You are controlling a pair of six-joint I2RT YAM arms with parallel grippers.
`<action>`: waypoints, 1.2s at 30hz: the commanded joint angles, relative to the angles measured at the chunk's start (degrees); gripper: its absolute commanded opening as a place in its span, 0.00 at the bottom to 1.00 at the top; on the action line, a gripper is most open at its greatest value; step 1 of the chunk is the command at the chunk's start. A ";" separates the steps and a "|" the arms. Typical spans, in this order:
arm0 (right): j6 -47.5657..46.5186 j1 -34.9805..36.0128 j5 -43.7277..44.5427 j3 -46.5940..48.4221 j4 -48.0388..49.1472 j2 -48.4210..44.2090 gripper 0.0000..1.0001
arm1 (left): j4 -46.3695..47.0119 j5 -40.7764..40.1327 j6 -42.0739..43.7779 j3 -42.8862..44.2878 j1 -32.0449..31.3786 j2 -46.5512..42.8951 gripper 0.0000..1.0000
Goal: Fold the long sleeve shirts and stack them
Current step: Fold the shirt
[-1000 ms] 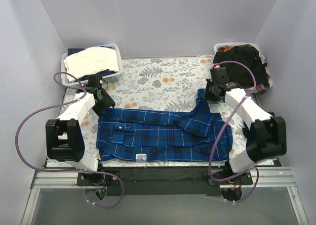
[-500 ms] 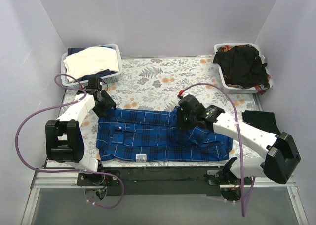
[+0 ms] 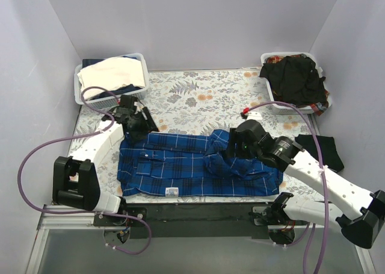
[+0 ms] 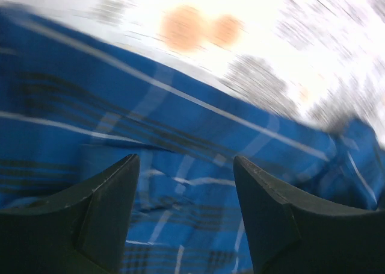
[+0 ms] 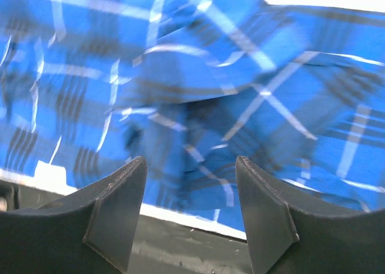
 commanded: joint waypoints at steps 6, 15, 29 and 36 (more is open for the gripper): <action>1.61 -12.56 2.31 -3.12 -1.33 0.64 0.70 | 11.56 6.80 0.84 6.83 -19.67 -1.76 0.65; -3.50 -22.86 -11.07 -3.49 12.12 11.98 0.79 | 10.43 3.91 0.32 9.93 -29.08 4.14 0.64; -1.48 -23.39 -17.40 -2.17 21.27 24.55 0.60 | 7.26 -1.98 0.14 7.46 -29.70 -0.43 0.66; -1.82 -23.30 -14.43 2.57 19.79 22.63 0.01 | 5.68 -3.82 0.84 8.24 -29.70 -0.61 0.66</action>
